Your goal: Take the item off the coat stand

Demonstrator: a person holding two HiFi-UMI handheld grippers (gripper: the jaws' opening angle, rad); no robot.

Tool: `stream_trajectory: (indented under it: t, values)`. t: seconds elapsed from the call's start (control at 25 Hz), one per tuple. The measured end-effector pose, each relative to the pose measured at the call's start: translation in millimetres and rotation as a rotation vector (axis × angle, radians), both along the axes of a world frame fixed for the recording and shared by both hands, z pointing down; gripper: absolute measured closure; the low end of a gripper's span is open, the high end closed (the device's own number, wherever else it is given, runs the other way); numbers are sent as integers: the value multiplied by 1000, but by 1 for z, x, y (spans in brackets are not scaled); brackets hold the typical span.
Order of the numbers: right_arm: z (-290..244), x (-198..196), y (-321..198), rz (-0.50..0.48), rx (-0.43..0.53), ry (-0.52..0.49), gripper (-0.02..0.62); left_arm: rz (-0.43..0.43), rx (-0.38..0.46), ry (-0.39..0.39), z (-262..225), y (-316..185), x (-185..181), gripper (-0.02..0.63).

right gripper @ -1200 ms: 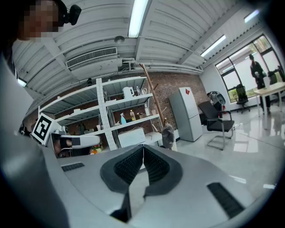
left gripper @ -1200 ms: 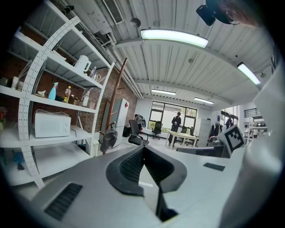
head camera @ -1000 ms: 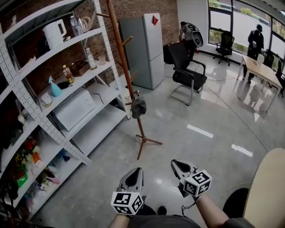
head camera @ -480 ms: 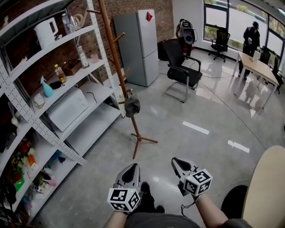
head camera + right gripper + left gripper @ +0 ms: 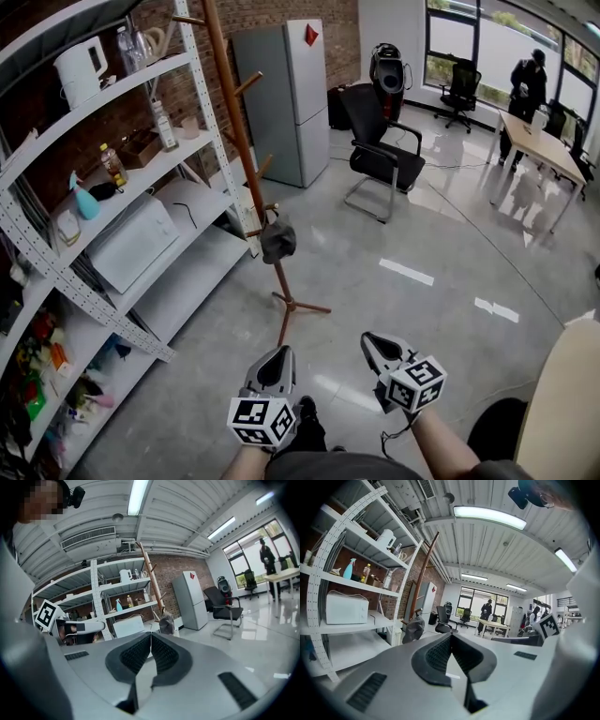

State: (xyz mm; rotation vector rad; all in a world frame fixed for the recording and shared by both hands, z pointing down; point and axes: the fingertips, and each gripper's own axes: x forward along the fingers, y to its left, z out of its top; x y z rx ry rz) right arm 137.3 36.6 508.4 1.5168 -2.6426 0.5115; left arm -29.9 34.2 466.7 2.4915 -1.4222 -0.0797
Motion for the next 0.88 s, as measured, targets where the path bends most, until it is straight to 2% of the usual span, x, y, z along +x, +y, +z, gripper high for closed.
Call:
stream_trajectory:
  t: [0.24,0.56,0.88]
  values:
    - [-7,-8,-61,26,19,-41,586,-14,-13,20,1,-58,-14,600]
    - [-28,-19,-127,45,60,-26,586,-6,-14,30,-4,-121,-24,600]
    - [-24,-42,-174,45,45,-16,586,13,-34,40,3,-168,-38,600]
